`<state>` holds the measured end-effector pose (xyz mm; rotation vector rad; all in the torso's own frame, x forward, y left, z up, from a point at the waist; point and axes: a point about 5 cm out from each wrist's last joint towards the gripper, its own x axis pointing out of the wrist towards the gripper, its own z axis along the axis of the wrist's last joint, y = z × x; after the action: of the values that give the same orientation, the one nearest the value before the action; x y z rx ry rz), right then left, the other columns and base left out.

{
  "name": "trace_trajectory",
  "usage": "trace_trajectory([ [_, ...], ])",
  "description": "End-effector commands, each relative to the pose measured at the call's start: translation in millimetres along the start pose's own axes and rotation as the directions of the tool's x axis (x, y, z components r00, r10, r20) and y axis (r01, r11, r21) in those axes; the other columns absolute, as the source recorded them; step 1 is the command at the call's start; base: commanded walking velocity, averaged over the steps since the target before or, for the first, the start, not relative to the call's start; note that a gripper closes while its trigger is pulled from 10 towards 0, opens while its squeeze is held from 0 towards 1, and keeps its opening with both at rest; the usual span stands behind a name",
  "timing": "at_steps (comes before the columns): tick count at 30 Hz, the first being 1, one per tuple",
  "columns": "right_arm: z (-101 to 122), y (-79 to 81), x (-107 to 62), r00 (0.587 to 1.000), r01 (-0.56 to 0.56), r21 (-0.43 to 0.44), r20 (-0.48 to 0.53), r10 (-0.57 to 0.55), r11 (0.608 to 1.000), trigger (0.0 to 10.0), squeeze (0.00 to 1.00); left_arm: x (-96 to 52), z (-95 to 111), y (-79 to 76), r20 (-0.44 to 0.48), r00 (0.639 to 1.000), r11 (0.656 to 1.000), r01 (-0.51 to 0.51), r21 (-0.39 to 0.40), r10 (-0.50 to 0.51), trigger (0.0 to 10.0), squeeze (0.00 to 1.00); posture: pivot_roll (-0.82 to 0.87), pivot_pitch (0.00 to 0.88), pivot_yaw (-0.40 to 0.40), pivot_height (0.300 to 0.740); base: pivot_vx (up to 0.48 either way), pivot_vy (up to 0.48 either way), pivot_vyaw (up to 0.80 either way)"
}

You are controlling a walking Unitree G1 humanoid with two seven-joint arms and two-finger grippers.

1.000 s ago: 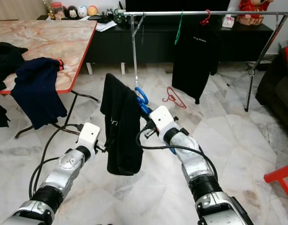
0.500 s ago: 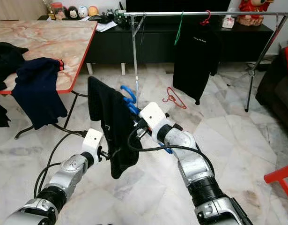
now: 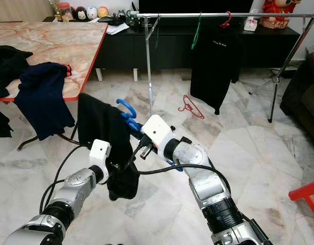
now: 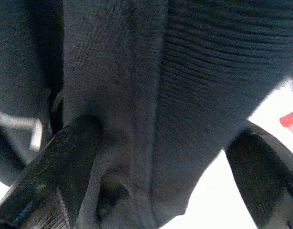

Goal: Hang hanger

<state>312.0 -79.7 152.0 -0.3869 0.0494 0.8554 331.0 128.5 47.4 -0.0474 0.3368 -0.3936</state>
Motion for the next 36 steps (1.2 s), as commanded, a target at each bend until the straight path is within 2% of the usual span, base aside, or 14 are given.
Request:
trace_trajectory([
  [1,15,1.4,-1.2,0.998,-0.006,-0.013,0.062,0.007,1.000,0.0,0.00,-0.1,-2,4.6,-0.026,0.998,0.999,-0.049,-0.019,0.049,10.0,0.00,-0.09,0.028,-0.002,0.740,0.000,0.000,0.00],
  [3,16,3.0,-1.0,0.998,-0.012,-0.019,0.064,0.013,1.000,0.0,0.00,-1.2,-3,11.1,-0.039,0.994,0.993,-0.101,-0.055,0.099,10.0,0.00,-0.09,0.028,-0.002,0.740,0.000,0.000,0.00],
  [5,18,3.1,-1.1,0.998,-0.008,-0.014,0.069,0.009,1.000,0.0,0.00,-2.1,-3,13.9,-0.038,0.994,0.992,-0.109,-0.070,0.106,10.0,0.00,-0.09,0.034,-0.001,0.740,0.000,0.000,0.00],
  [6,19,3.2,-1.1,0.998,-0.008,-0.013,0.070,0.009,1.000,0.0,0.00,-2.4,-3,14.5,-0.036,0.994,0.992,-0.108,-0.071,0.106,6.2,0.00,-0.09,0.034,-0.001,0.740,0.000,0.000,0.00],
  [7,19,3.4,-1.3,0.997,-0.009,-0.013,0.071,0.010,1.000,0.0,0.00,-2.8,-2,15.2,-0.032,0.994,0.991,-0.110,-0.072,0.108,3.5,0.00,-0.09,0.034,-0.001,0.740,0.000,0.000,0.00],
  [8,20,3.6,-1.4,0.997,-0.012,-0.012,0.073,0.013,1.000,0.0,0.00,-3.3,-2,16.6,-0.027,0.993,0.991,-0.117,-0.071,0.115,0.0,0.00,-0.09,0.035,0.000,0.740,0.000,0.000,0.00],
  [22,23,8.2,-2.6,0.996,-0.040,-0.020,0.077,0.041,0.999,0.0,0.00,-0.8,3,16.1,-0.015,0.991,0.989,-0.131,-0.075,0.130,0.0,0.00,-0.09,0.050,0.001,0.740,0.000,0.000,0.00],
  [36,18,3.3,-5.9,0.998,-0.039,-0.033,0.050,0.040,0.999,0.0,0.00,-0.4,5,17.0,-0.004,0.990,0.987,-0.138,-0.077,0.138,0.0,0.00,-0.09,0.056,-0.003,0.740,0.000,0.000,0.00],
])
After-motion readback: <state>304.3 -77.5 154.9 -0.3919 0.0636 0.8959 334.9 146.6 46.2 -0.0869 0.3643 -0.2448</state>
